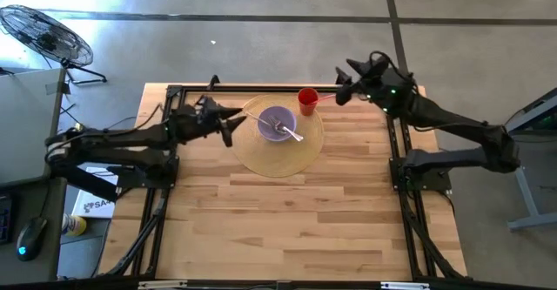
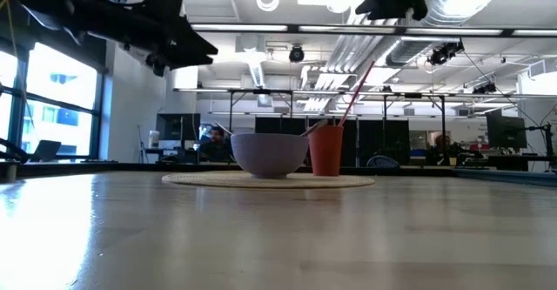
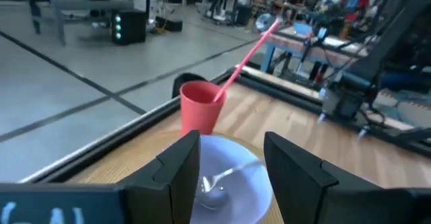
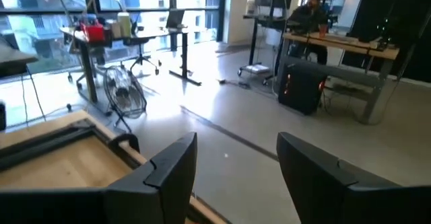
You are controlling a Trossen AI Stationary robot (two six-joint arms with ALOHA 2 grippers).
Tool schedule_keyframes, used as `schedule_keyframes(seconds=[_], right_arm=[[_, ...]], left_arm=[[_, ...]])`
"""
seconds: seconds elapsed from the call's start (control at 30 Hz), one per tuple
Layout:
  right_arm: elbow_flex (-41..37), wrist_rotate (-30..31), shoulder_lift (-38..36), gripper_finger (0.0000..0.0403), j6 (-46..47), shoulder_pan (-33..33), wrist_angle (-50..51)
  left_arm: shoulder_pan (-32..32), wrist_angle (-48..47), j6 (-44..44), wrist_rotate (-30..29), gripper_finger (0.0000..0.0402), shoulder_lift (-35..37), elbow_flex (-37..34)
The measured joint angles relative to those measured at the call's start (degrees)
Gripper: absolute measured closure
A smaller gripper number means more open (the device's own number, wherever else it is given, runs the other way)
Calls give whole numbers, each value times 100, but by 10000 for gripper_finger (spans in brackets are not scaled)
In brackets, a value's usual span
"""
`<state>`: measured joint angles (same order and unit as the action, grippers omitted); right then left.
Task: Pick & Place Utensil
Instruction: Return to Home Position
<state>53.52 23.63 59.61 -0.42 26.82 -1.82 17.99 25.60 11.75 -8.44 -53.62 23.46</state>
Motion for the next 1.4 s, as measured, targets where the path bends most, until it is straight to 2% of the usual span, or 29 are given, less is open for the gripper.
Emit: schedule_keyframes(seconds=[0.17,0.27,0.43,0.63,0.87,1.03,1.17,1.27,1.4], right_arm=[[-64,-86,-468,204,171,-348,645],[-579,-377,-767,209,159,-791,168],[-1861,-1032,-1404,226,181,-1576,-1078],[-2878,-1571,-2445,248,429,-2030,-1335],[-3739,-1461,-3410,257,388,-2069,-1290],[-4469,-1460,-3536,258,1172,-2069,-1824],[-4846,-1465,-3700,257,1173,-2064,-2152],[-5057,-1542,-4019,256,988,-2123,-1915],[-5288,-1176,-4321,258,939,-2151,-1621]], left_arm=[[317,-49,-4,677,239,470,-102],[353,-54,4,881,239,782,-337],[340,-2,6,1012,239,1503,-825],[340,-9,-67,1111,239,2518,-1399],[340,-271,-355,1196,239,3325,-1743],[338,-581,-420,1467,239,3478,-1770],[338,-897,-423,1672,239,3484,-1770],[336,-1201,-422,1951,239,3642,-1770],[338,-1567,-458,1949,239,3903,-1770]])
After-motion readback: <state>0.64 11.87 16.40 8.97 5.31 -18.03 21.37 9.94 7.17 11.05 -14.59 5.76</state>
